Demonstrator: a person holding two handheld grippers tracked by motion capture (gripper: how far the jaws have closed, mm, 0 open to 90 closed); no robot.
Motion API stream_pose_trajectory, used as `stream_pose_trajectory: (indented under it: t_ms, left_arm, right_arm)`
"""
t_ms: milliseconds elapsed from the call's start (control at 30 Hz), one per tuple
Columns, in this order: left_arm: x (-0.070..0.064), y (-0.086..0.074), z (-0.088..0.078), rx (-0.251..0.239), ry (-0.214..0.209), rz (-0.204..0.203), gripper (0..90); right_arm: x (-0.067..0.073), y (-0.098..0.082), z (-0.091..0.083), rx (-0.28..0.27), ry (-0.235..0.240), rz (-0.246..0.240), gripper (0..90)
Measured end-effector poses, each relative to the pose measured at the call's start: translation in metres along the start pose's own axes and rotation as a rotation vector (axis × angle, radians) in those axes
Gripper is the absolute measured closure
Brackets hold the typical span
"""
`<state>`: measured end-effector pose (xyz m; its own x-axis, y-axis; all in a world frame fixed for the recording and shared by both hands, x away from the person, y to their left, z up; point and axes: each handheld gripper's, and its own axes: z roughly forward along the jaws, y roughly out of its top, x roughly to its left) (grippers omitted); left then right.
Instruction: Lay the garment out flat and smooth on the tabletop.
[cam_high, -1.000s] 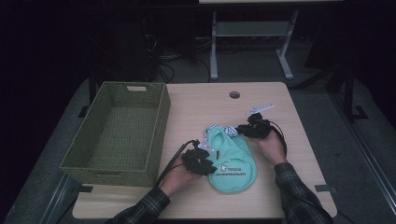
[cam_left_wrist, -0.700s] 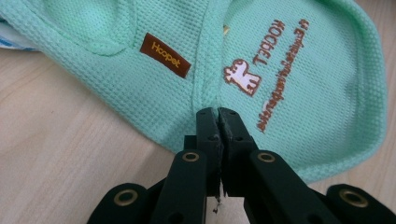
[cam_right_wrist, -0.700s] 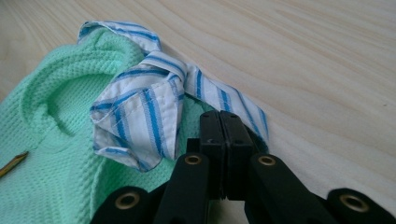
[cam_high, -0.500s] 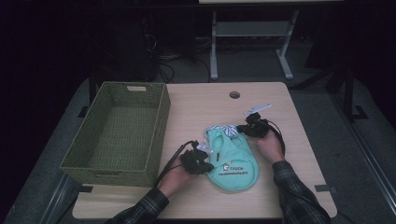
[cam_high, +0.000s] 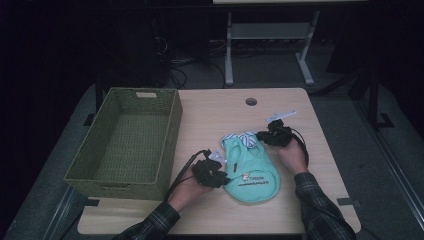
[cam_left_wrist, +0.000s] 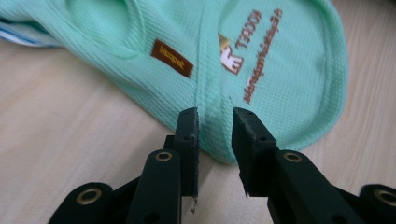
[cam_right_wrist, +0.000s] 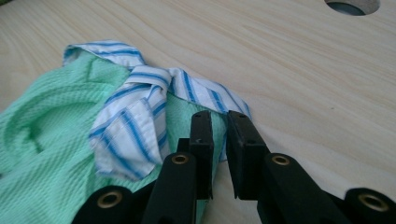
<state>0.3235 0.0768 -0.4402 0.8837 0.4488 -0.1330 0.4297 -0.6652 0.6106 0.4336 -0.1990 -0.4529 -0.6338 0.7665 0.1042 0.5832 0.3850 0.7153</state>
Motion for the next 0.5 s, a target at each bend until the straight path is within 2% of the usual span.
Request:
stream_pose_trajectory:
  t_ms: [100, 133, 233, 500]
  left_arm:
    - [0.005, 0.003, -0.004, -0.02, 0.0, -0.009, 77.7]
    - [0.006, 0.004, -0.004, -0.032, 0.001, -0.023, 80.9]
    - [0.012, 0.008, -0.006, -0.033, -0.001, -0.028, 89.3]
    - [0.028, 0.019, -0.007, -0.046, 0.029, -0.044, 89.5]
  right_arm:
    - [0.001, -0.004, -0.008, -0.006, 0.003, -0.006, 87.4]
    - [0.002, -0.006, -0.01, -0.009, 0.007, 0.004, 89.0]
    - [0.003, -0.012, -0.017, -0.014, 0.014, 0.0, 89.6]
    - [0.01, -0.027, -0.035, -0.033, 0.027, -0.023, 89.6]
